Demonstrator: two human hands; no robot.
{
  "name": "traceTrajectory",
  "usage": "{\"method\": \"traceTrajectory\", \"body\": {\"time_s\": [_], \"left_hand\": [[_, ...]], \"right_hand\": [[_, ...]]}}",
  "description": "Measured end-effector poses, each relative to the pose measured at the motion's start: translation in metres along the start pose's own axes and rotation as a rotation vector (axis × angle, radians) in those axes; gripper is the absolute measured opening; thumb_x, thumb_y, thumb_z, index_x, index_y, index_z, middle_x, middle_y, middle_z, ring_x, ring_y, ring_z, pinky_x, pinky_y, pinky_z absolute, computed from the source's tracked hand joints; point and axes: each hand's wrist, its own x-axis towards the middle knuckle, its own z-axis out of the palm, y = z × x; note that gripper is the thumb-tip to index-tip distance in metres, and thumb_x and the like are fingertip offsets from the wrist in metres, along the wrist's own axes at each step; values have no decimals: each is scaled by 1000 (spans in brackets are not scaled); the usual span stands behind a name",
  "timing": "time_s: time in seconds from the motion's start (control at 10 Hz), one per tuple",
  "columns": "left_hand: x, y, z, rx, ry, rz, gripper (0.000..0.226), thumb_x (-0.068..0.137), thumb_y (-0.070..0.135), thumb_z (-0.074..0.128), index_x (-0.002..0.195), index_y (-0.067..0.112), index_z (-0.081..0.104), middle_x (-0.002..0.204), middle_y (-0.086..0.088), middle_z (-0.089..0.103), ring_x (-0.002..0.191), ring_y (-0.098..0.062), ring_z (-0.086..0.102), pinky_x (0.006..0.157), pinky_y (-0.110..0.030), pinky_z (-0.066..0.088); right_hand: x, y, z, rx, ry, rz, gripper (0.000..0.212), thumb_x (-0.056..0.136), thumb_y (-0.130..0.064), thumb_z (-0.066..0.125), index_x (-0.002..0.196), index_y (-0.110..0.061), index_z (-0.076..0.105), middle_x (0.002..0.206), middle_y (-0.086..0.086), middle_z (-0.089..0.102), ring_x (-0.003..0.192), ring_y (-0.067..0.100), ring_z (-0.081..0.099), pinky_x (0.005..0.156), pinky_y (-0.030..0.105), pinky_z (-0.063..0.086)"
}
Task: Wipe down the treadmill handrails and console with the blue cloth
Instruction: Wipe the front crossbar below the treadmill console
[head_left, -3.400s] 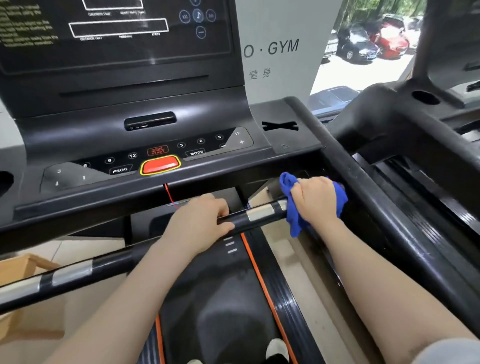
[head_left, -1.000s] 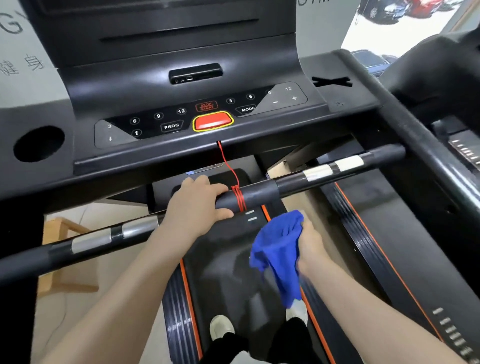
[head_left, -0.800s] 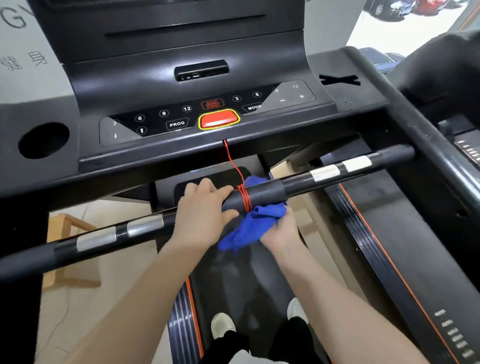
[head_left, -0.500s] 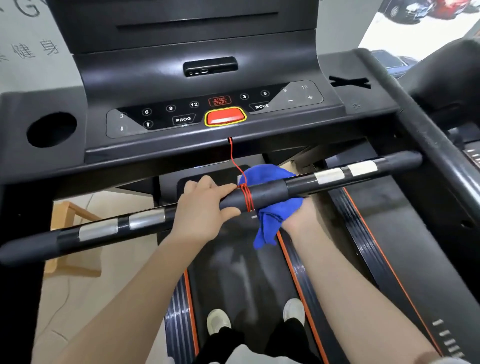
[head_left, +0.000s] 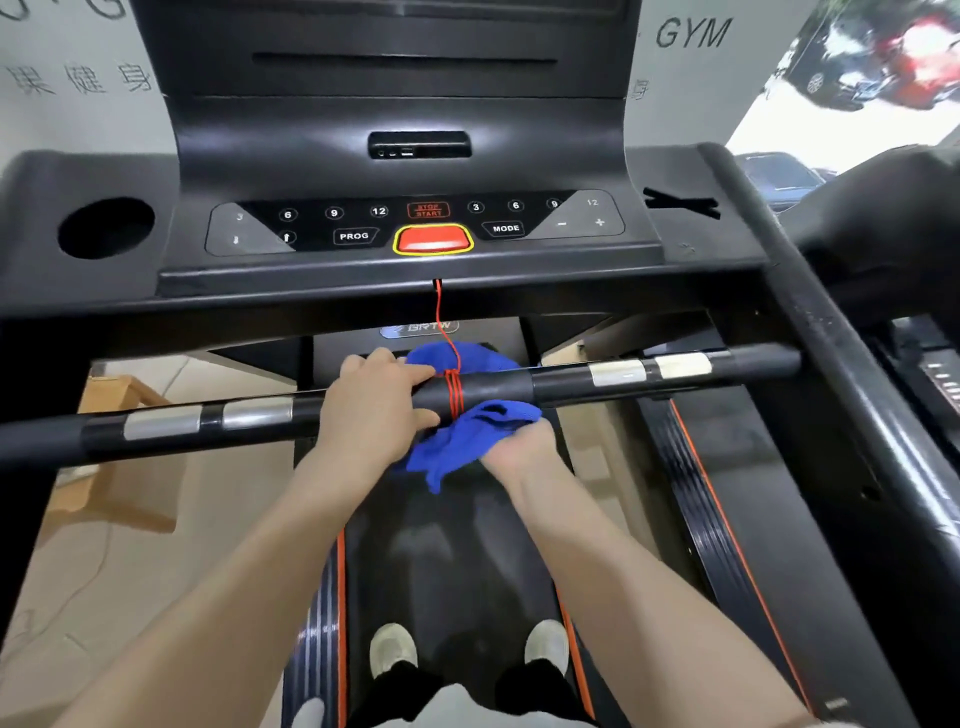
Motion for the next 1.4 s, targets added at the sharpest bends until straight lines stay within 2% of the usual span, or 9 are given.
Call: {"method": "traceTrajectory", "body": {"time_s": [0.1,0.3,0.6,0.8,0.9,1.0,1.1,1.2,1.4], "left_hand": [[-4,4,-1,5,1,-31,56,86,36,61,138,29,42,125,-9,47,119,-31,37,94,-39,39],[-7,19,-7,-72,51,-68,67,83,39,62,142,24,34,131,-10,48,124,-32,37,98,-41,38],[15,94,30,-23,142,304,62,89,41,55,143,19,33,145,-2,39,130,-23,40,104,-37,35],[24,104,46,137,143,321,57,91,43,49,143,24,32,130,-2,53,116,-25,52,95,-35,40],[27,103,45,116,131,301,53,90,41,52,139,24,39,126,-2,56,113,-25,53,92,-35,41],[28,102,46,104,155,299,30,89,29,51,115,14,56,112,-5,61,102,-27,58,84,-37,42],[27,102,49,49,191,304,29,88,30,53,113,16,58,109,-3,63,100,-25,59,84,-35,42],[29,101,51,29,179,287,51,87,41,57,134,24,45,122,0,59,111,-24,54,92,-35,40],[27,100,51,27,158,253,54,88,45,53,138,30,39,129,2,54,115,-21,50,96,-33,36]], "right_hand": [[18,-13,-20,533,14,237,41,101,-11,22,74,-6,52,65,12,57,65,23,48,55,27,46],[41,-58,-88,266,283,101,33,100,-16,25,79,-5,47,107,1,55,113,20,49,94,30,37],[0,-71,-134,822,251,37,25,93,-6,44,71,-18,43,85,9,53,69,20,51,65,28,45],[-21,-71,-133,299,212,-452,28,94,-17,29,75,-20,49,53,0,63,41,9,52,48,20,40],[-3,-69,-108,-437,132,-790,32,91,-28,31,93,-16,61,80,11,72,83,19,63,81,34,43],[26,-39,-99,-1401,123,-1062,53,91,-47,29,132,-20,51,142,0,46,138,24,31,112,43,2],[36,-42,-98,-1460,225,-1251,50,84,-51,36,111,-19,63,113,1,66,111,26,57,102,44,21],[44,-76,-100,-1539,298,-1253,43,85,-41,28,76,-16,61,78,6,67,78,31,63,71,36,32],[84,-162,-145,-1698,244,-600,43,90,-40,35,96,-11,66,104,16,64,83,29,50,72,31,37]]}}
